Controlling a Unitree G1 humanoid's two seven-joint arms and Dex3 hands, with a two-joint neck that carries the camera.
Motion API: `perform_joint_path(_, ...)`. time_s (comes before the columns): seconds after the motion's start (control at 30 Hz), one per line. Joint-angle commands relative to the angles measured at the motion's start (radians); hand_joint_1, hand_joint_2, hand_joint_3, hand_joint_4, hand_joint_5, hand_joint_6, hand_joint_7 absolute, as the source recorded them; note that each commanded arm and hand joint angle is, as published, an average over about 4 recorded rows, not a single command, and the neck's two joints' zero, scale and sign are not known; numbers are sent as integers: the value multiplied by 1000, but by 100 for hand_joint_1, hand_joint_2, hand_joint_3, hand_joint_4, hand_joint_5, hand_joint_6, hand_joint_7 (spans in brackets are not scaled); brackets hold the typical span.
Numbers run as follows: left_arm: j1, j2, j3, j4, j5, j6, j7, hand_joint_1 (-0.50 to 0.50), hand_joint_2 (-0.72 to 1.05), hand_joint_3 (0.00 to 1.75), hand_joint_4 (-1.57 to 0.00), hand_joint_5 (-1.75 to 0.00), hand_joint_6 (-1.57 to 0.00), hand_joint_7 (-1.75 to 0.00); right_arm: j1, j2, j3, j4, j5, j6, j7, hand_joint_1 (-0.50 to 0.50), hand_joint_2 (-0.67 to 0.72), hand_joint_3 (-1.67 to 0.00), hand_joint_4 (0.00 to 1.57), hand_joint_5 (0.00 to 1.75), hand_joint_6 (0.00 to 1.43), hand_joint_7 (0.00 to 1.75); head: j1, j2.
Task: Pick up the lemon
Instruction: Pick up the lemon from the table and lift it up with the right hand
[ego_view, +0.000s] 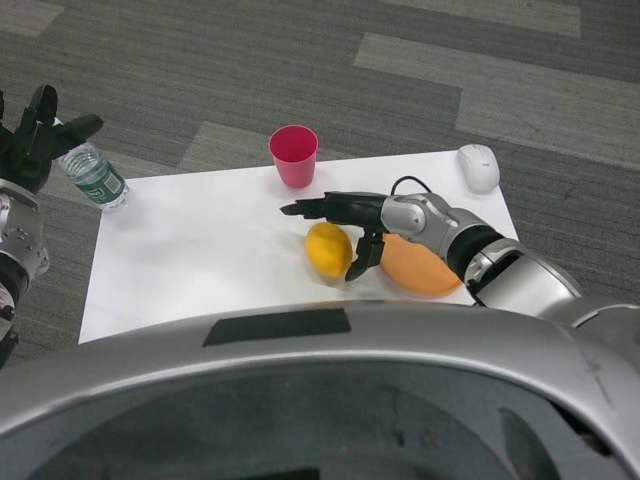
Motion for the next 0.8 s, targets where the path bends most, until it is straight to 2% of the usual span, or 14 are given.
perform_joint_path(0.03, 13, 16, 13, -2, -3, -1, 3, 50, 96, 9, -4, 0, 0, 0, -28, 1, -1, 22, 6, 9, -10, -4, -32, -67, 3, 68, 0, 0, 1, 0)
perform_joint_path(0.23, 18, 20, 23, -7, -1, -1, 3, 50, 96, 9, -4, 0, 0, 0, -46, 4, 5, 61, 0, 12, -17, -4, -45, -89, 3, 65, 0, 0, 11, -7)
perform_joint_path(0.27, 18, 21, 23, -7, -1, -1, 3, 50, 96, 9, -4, 0, 0, 0, -48, 4, 8, 66, -1, 12, -18, -4, -48, -97, 2, 70, 0, 0, 10, -8)
perform_joint_path(0.4, 18, 24, 24, -7, -1, -1, 3, 50, 96, 9, -4, 0, 0, 0, -53, 7, 14, 83, -8, 13, -25, -4, -56, -119, 0, 119, 0, 3, 12, -12)
perform_joint_path(0.43, 18, 24, 24, -7, -1, -1, 3, 50, 96, 9, -4, 0, 0, 0, -53, 8, 14, 85, -12, 12, -25, -4, -57, -123, 0, 126, 0, 5, 12, -12)
perform_joint_path(0.53, 18, 25, 24, -7, -1, -1, 3, 50, 96, 9, -4, 0, 0, 0, -54, 9, 13, 87, -19, 12, -28, -7, -60, -137, 0, 141, 0, 21, 13, -12)
perform_joint_path(0.6, 19, 26, 25, -7, -1, -1, 3, 50, 96, 7, -4, 0, 0, 0, -54, 9, 13, 87, -21, 12, -31, -8, -60, -143, 0, 148, 0, 38, 15, -13)
perform_joint_path(0.7, 20, 27, 27, -7, -1, -1, 3, 50, 96, 9, -4, 0, 0, 0, -54, 9, 13, 87, -23, 11, -34, -8, -57, -143, 0, 155, 0, 66, 16, -14)
perform_joint_path(0.77, 20, 28, 28, -7, -1, -1, 3, 50, 96, 9, -4, 0, 0, 0, -55, 9, 12, 87, -24, 10, -34, -8, -57, -143, 0, 155, 0, 80, 21, -14)
perform_joint_path(0.8, 20, 28, 29, -7, -1, -2, 3, 50, 96, 9, -4, 0, 0, 0, -55, 9, 12, 87, -24, 10, -34, -8, -59, -143, 0, 155, 0, 82, 22, -14)
